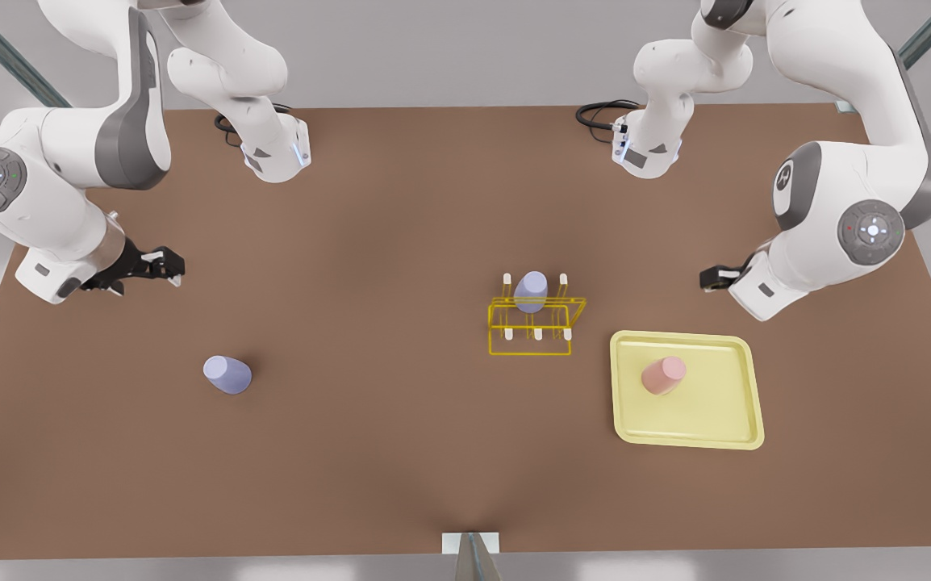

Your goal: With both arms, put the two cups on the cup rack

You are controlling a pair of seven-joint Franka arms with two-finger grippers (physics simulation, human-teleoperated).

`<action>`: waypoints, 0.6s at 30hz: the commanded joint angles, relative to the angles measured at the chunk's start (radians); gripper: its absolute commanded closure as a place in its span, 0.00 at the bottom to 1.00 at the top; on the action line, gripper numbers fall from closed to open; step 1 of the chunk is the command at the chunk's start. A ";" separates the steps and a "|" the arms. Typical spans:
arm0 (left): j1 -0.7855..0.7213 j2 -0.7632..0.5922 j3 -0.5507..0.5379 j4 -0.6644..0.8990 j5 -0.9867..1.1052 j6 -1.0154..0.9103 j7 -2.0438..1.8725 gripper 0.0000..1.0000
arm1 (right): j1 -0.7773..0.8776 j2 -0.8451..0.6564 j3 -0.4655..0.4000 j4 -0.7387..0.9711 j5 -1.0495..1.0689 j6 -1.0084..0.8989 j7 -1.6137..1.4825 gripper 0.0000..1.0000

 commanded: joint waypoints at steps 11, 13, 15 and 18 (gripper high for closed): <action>0.000 0.284 0.015 -0.216 -0.014 0.604 -0.026 0.00 | -0.049 0.397 -0.004 -0.001 -0.011 0.468 -0.083 0.00; 0.000 0.293 0.015 -0.242 -0.013 0.655 -0.026 0.00 | -0.049 0.374 -0.002 -0.085 -0.005 0.529 -0.063 0.00; 0.002 0.316 0.015 -0.242 -0.014 0.684 -0.026 0.00 | -0.046 0.374 0.001 -0.158 0.004 0.600 -0.010 0.00; 0.012 0.335 0.015 -0.274 -0.011 0.730 -0.014 0.00 | -0.049 0.386 0.001 -0.243 0.007 0.696 -0.005 0.00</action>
